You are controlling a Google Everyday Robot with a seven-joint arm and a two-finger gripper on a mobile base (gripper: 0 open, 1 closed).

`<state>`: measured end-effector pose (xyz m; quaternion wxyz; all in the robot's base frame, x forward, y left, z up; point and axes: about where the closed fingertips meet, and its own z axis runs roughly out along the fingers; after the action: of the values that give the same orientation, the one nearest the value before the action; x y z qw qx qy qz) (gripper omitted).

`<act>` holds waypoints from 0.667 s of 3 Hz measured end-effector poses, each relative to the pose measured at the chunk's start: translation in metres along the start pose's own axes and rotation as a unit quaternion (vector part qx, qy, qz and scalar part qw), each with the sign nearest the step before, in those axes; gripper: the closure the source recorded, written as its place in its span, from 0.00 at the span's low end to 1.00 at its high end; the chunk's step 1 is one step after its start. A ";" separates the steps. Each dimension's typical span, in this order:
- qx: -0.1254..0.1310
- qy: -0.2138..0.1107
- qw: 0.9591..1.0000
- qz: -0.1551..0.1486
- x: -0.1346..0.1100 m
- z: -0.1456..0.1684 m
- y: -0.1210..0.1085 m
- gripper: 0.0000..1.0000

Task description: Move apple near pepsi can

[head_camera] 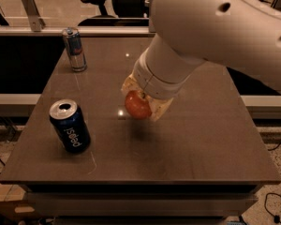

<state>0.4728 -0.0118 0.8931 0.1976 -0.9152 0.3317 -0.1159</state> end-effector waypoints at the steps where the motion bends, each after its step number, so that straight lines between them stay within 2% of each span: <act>1: -0.024 -0.006 0.999 0.024 -0.013 0.000 0.003 1.00; 2: -0.022 -0.018 0.999 0.034 -0.021 0.008 0.010 1.00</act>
Offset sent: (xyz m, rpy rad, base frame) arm -0.0245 0.0155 -0.0236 0.0622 0.0721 -0.0454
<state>0.4542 -0.0026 0.8802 0.1869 -0.9096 0.3613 -0.0848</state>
